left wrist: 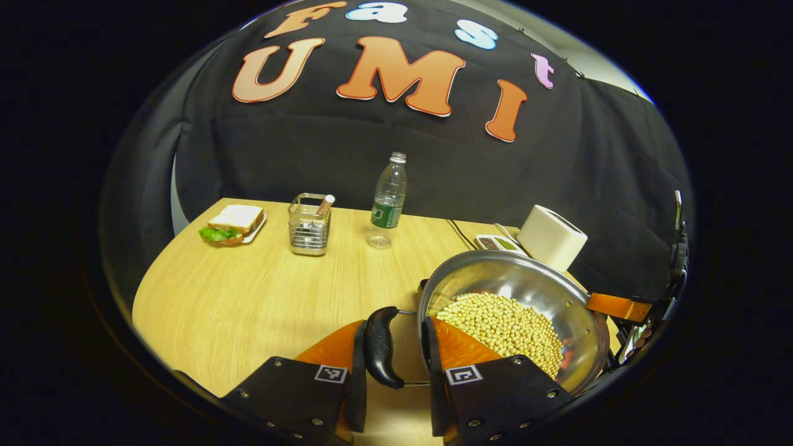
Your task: First push the handle of the pot to place it horizontally, then grasp the pot with both hands and set it on the induction cooktop.
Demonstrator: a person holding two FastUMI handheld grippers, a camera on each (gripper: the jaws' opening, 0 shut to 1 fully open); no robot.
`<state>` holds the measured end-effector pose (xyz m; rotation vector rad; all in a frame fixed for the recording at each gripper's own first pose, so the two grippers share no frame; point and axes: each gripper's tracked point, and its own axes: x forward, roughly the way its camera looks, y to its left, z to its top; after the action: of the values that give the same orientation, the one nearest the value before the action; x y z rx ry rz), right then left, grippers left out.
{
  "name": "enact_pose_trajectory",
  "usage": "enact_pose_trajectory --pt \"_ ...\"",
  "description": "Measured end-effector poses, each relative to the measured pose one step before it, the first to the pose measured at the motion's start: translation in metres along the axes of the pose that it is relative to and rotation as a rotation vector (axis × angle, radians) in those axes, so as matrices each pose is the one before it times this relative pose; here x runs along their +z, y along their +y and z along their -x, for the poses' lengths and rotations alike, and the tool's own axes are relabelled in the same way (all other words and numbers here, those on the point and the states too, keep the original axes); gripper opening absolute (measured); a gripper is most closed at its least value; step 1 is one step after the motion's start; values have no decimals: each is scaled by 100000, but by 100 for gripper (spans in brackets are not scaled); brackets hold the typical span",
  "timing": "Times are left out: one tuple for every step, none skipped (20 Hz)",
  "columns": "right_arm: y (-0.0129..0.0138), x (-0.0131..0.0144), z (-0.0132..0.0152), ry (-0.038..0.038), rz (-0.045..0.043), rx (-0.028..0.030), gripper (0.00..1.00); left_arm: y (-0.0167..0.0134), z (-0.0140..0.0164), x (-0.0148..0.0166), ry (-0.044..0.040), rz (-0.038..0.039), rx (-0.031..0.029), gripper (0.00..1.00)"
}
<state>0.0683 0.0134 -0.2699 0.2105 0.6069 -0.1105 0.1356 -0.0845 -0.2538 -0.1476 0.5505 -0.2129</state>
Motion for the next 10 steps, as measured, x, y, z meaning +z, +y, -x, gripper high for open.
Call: enact_pose_trajectory --pt "-806 79 -146 473 -367 -29 39 -613 -342 -95 340 446 -287 42" --pt "-679 -1 -172 440 -519 -7 39 -701 -307 -120 187 82 -239 42" --pt "-715 192 -165 533 -640 135 39 -654 -355 -40 296 157 -63 42" --pt "-545 203 -279 595 -733 82 39 -598 -248 -21 636 651 -24 42" --pt "-545 228 -252 613 -717 -26 39 -479 -342 -11 199 802 -233 42" --pt "-498 206 -267 192 -515 63 38 -531 -378 -134 190 978 -318 42" --pt "-497 210 -184 173 -300 23 39 -413 -268 66 9 1070 -408 42" --pt "-364 238 -208 -265 -316 -144 39 -474 -224 -58 -71 648 -358 43" --pt "-367 146 -169 -97 67 -222 39 -350 -260 -117 240 -59 -216 43" --pt "-240 206 -124 -282 -121 79 39 -328 -132 -71 182 -304 -225 42"
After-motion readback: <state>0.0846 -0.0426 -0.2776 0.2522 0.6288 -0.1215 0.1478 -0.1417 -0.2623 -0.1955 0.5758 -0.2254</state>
